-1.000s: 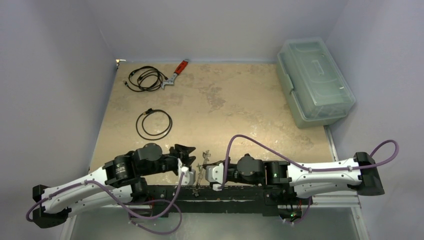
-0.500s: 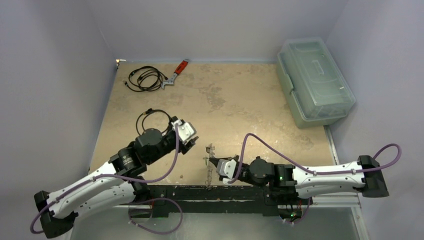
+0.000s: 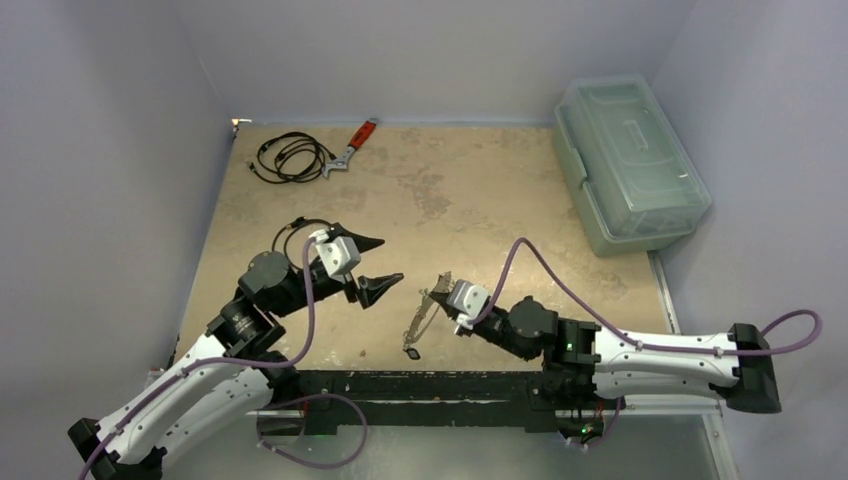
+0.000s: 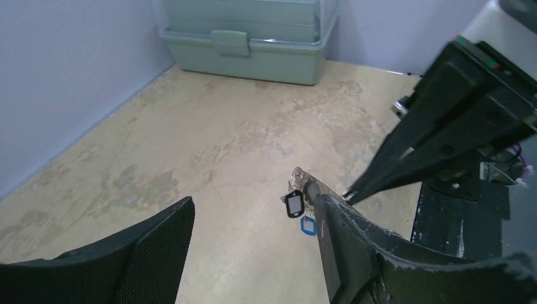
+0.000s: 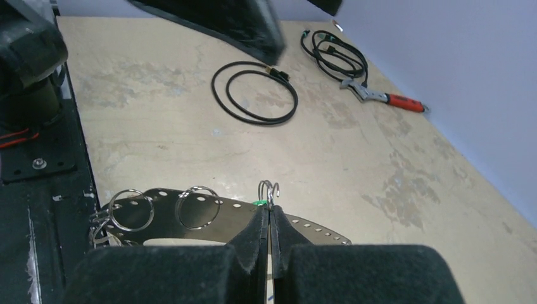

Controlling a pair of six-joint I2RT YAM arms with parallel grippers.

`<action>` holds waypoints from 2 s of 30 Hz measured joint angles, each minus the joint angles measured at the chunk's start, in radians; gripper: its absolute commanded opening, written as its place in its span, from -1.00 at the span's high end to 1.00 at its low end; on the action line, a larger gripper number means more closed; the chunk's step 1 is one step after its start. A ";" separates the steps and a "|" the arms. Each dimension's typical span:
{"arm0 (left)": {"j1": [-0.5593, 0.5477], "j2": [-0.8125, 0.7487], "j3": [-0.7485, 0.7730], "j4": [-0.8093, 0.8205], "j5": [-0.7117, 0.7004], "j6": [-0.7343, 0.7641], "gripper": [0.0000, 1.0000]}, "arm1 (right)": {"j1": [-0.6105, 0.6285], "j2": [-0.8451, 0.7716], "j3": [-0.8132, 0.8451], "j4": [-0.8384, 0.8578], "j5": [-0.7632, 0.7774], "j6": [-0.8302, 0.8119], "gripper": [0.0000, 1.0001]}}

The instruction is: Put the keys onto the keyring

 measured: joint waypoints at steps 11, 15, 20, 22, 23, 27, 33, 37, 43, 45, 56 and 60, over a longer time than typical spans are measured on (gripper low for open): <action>0.012 -0.040 -0.049 0.058 0.200 -0.008 -0.11 | -0.103 -0.078 0.021 -0.031 -0.294 0.104 1.00; 0.013 -0.057 -0.051 0.061 0.263 -0.006 -0.01 | -0.103 -0.092 0.021 -0.027 -0.395 0.106 1.00; 0.013 -0.098 -0.065 0.062 0.327 -0.005 0.01 | -0.103 -0.105 0.021 -0.011 -0.459 0.100 1.00; 0.013 -0.105 -0.071 0.068 0.345 -0.006 0.01 | -0.103 -0.105 0.021 -0.006 -0.480 0.093 1.00; 0.013 -0.106 -0.074 0.074 0.355 -0.006 0.01 | -0.103 -0.105 0.019 -0.004 -0.488 0.090 1.00; 0.013 -0.101 -0.084 0.092 0.384 -0.016 0.02 | -0.103 -0.106 0.007 0.016 -0.506 0.075 1.00; 0.013 -0.095 -0.156 0.185 0.432 -0.062 0.08 | -0.103 -0.115 -0.026 0.043 -0.506 0.059 1.00; 0.010 -0.087 -0.196 0.229 0.444 -0.093 0.11 | -0.103 -0.116 -0.032 0.058 -0.504 0.055 1.00; -0.014 -0.086 -0.217 0.273 0.451 -0.103 0.18 | -0.103 -0.117 -0.032 0.072 -0.498 0.056 1.00; -0.018 -0.085 -0.218 0.277 0.451 -0.103 0.18 | -0.103 -0.117 -0.032 0.077 -0.498 0.056 1.00; -0.029 -0.067 -0.246 0.326 0.460 -0.105 0.28 | -0.103 -0.069 -0.032 0.100 -0.497 0.056 1.00; -0.047 -0.057 -0.259 0.333 0.460 -0.103 0.34 | -0.103 -0.064 -0.032 0.106 -0.498 0.056 1.00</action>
